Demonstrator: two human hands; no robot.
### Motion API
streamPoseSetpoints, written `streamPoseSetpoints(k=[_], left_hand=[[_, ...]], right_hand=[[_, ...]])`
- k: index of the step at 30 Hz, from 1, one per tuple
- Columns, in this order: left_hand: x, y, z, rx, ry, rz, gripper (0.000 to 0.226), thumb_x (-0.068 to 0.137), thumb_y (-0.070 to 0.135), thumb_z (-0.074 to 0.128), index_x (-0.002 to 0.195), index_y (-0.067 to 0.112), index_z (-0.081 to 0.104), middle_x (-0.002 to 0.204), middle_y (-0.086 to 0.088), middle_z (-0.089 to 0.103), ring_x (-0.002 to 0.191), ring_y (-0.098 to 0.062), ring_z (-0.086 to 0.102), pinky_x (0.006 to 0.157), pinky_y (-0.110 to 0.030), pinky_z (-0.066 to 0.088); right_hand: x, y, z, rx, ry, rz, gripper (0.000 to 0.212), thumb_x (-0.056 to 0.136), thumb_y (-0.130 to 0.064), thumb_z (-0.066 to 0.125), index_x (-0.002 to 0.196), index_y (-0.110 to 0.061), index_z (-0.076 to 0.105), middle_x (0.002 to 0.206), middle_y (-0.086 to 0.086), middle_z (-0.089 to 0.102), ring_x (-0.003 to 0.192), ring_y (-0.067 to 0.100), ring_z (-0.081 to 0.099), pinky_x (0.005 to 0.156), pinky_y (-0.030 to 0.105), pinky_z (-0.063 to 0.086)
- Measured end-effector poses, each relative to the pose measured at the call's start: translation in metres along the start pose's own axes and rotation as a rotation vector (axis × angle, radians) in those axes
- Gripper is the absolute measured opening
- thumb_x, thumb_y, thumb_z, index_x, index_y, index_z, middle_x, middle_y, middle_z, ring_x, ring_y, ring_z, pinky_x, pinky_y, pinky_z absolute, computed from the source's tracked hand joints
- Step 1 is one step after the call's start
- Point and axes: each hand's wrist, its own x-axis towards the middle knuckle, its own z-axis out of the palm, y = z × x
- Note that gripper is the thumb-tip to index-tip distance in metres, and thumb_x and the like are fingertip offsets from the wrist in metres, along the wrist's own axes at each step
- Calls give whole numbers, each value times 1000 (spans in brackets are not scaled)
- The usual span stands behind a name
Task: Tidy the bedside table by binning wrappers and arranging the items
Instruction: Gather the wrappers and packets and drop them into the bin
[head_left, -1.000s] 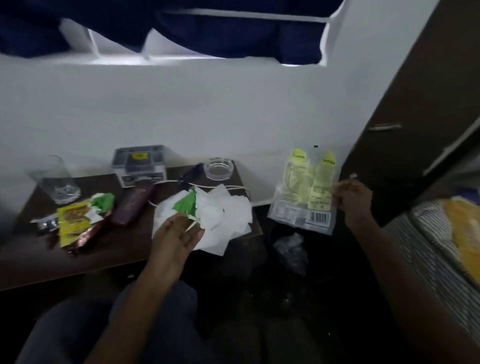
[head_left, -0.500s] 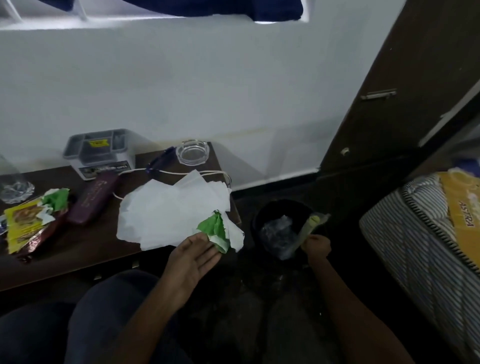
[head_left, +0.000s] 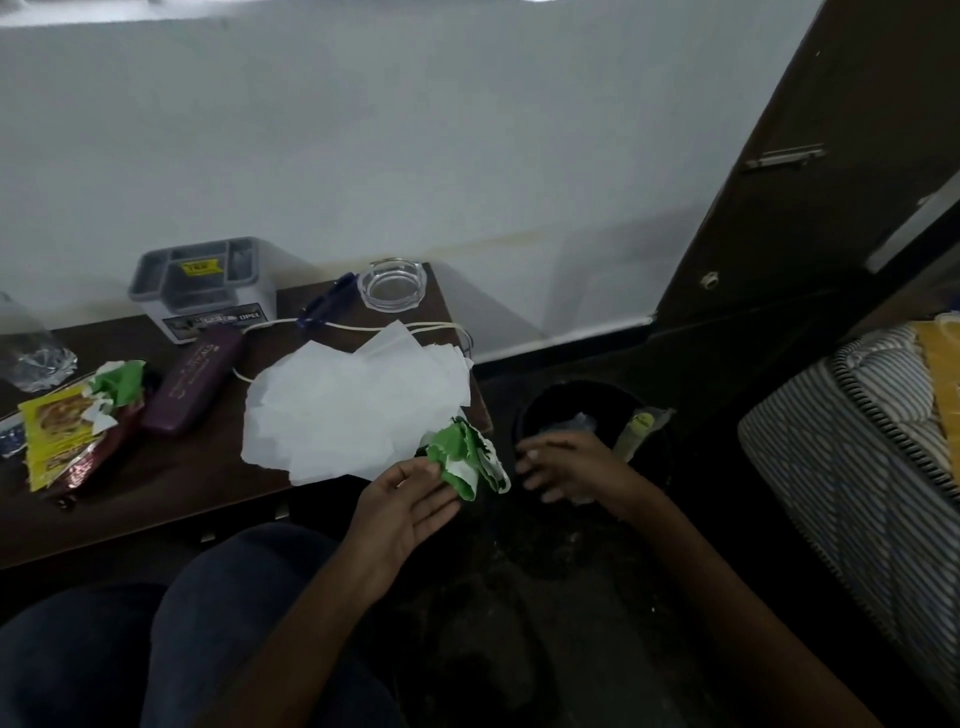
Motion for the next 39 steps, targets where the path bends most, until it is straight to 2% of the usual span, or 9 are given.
streamPoseSetpoints(k=[3, 5, 11, 16, 20, 26, 31, 34, 39], left_hand=[[0, -2, 1, 43, 16, 7, 3, 89, 8, 58, 91, 8, 61, 90, -11, 73, 73, -17, 73, 66, -27, 60], [0, -4, 0, 76, 19, 12, 5, 88, 8, 59, 93, 8, 61, 93, -13, 72, 75, -18, 72, 67, -26, 60], [-4, -9, 2, 193, -31, 3, 18, 91, 6, 56, 104, 15, 63, 98, -7, 72, 87, -20, 70, 73, -28, 59], [-5, -8, 3, 187, -128, -46, 27, 94, 11, 52, 118, 21, 56, 114, -2, 69, 103, -22, 67, 84, -35, 56], [-4, -7, -1, 219, -116, -37, 27, 93, 13, 53, 119, 20, 59, 115, 0, 69, 103, -20, 67, 84, -33, 54], [-8, -6, -4, 249, -91, -25, 23, 93, 14, 54, 113, 20, 62, 109, 2, 71, 101, -17, 68, 83, -30, 54], [-11, -2, -2, 226, -63, 31, 20, 93, 13, 53, 110, 20, 63, 108, 2, 71, 101, -18, 67, 85, -31, 53], [-11, 11, -2, 152, -36, 82, 20, 93, 12, 53, 110, 16, 63, 108, -2, 71, 101, -20, 67, 87, -33, 53], [-19, 52, -26, 65, 51, 197, 19, 94, 10, 51, 109, 12, 63, 107, -3, 71, 99, -22, 67, 88, -33, 52]], right_hand=[[-17, -23, 19, 55, -169, -126, 39, 85, -9, 63, 119, -26, 60, 114, -1, 67, 102, 20, 66, 78, 32, 57], [-20, -27, 32, 45, -222, -177, 48, 82, -6, 66, 124, -29, 56, 120, -3, 64, 106, 19, 65, 83, 34, 56], [-18, -20, 49, -135, -77, -296, 49, 75, 1, 71, 119, -17, 60, 99, 2, 66, 77, 3, 66, 54, 17, 52], [-1, -17, 20, -218, 368, -381, 40, 70, 16, 62, 104, -4, 66, 88, 8, 64, 67, -10, 59, 64, 10, 46], [33, -3, -33, -549, 802, -207, 41, 73, 0, 62, 113, -12, 65, 108, 22, 61, 96, 33, 61, 82, 35, 49], [48, 14, -52, -747, 666, 177, 47, 78, -20, 67, 123, -11, 54, 129, 20, 44, 114, 38, 50, 89, 42, 47], [43, -7, -37, -639, 653, 58, 16, 75, -10, 64, 88, -1, 69, 100, 18, 67, 96, 33, 62, 83, 36, 49], [40, -34, -12, -491, 602, -13, 12, 70, -7, 65, 60, -14, 63, 77, 15, 68, 73, 31, 66, 74, 40, 55], [28, -86, 49, -339, 448, -167, 12, 77, 2, 62, 70, -7, 60, 72, 17, 63, 51, 20, 56, 54, 29, 51]])
